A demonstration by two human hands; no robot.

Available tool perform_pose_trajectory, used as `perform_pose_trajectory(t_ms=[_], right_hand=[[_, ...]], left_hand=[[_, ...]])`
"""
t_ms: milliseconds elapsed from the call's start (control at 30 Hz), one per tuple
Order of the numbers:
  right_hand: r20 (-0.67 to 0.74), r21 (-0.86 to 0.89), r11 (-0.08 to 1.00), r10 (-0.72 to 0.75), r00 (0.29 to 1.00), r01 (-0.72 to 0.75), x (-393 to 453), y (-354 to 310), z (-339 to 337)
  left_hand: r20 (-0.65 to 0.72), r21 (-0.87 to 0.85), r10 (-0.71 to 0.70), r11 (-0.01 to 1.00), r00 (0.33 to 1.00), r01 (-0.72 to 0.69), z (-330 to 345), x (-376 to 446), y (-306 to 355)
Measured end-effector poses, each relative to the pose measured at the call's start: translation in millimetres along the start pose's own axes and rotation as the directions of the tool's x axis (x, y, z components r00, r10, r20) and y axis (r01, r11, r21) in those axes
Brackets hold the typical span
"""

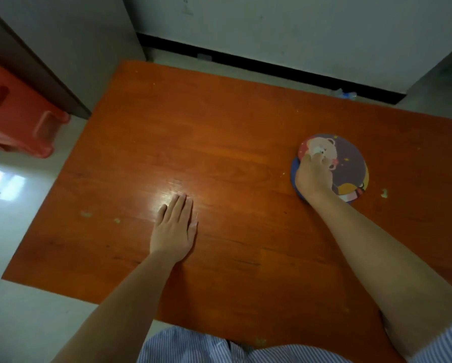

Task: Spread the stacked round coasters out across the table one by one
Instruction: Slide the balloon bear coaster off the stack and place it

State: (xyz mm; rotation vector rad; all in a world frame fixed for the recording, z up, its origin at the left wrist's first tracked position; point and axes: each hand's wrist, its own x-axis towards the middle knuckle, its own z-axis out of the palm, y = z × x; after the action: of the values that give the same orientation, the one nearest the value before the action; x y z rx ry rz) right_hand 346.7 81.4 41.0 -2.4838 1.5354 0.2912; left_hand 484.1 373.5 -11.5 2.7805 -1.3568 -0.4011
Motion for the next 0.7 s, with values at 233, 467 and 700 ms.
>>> perform_pose_trajectory(t_ms=[233,467,700], right_hand=[[-0.228,0.161,0.987,0.022,0.973,0.015,-25,5,-22],[-0.539,0.073,0.811,-0.458,0.707,0.581,-161,-12,5],[-0.158,0.165,0.781,-0.582,0.798,0.602,-262,-19,74]], left_hand=[[-0.006,-0.036,0.003,0.999,1.0,-0.004,-2,0,-1],[-0.085,-0.269,-0.044,0.963,0.995,0.02,-24,-10,0],[0.1,-0.401,-0.043,0.913,0.994,0.08,-26,-64,-1]])
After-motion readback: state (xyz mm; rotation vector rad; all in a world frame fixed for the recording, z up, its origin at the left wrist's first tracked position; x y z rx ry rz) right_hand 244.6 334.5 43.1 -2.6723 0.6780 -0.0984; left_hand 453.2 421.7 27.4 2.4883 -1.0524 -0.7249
